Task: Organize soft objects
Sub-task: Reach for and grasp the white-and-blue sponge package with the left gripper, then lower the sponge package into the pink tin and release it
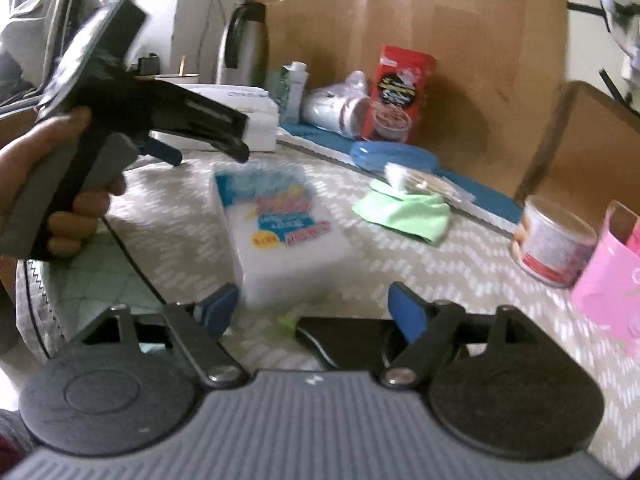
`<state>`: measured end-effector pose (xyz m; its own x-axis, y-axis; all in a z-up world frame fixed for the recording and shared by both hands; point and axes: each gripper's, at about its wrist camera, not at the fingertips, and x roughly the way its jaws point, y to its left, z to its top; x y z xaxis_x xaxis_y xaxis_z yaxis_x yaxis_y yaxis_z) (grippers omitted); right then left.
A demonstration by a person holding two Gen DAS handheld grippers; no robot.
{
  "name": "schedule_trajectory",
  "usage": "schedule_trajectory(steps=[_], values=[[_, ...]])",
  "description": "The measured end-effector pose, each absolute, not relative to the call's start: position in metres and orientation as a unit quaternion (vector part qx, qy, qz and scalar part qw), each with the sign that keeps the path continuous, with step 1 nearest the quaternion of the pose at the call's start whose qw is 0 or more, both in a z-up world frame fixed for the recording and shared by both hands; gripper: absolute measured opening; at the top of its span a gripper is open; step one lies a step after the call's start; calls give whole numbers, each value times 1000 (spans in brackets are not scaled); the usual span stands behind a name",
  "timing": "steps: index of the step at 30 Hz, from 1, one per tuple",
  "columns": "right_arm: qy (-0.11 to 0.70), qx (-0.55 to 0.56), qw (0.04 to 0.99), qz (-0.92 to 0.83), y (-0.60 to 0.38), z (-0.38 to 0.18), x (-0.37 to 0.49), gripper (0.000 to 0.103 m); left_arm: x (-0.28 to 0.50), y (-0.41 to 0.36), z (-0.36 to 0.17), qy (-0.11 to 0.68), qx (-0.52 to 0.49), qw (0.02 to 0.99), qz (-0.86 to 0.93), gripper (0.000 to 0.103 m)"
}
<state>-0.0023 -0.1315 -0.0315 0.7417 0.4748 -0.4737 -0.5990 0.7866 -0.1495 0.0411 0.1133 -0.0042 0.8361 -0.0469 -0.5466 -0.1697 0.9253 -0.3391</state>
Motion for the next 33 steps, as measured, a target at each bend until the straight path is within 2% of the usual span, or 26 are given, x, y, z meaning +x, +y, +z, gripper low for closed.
schedule_trajectory(steps=[2,5,7,9,10,11,12,23,27,33], values=[[214,-138,921,295,-132,-31,-5,84,32,106,5,271,-200,941,-10,94],[219,-125,919,303,-129,-31,-4,84,28,80,18,279,-145,948,-44,90],[219,-117,918,310,-127,-31,-7,84,30,67,15,311,-128,940,-60,84],[214,-115,917,316,-126,-32,-11,82,33,61,5,344,-137,926,-79,65],[211,-118,917,317,-126,-33,-13,77,31,61,1,344,-153,922,-94,63],[208,-123,917,316,-126,-34,-14,59,29,60,-1,342,-169,918,-111,54],[208,-126,920,308,-126,-34,-13,55,28,58,-2,344,-181,912,-129,47],[131,-92,961,226,-182,-7,-19,53,46,-22,47,286,-124,928,-202,45],[156,-70,969,179,-220,-11,-11,53,71,-72,39,307,-103,915,-240,45],[206,-40,970,119,-270,-33,-15,53,96,-145,8,382,-80,876,-284,46]])
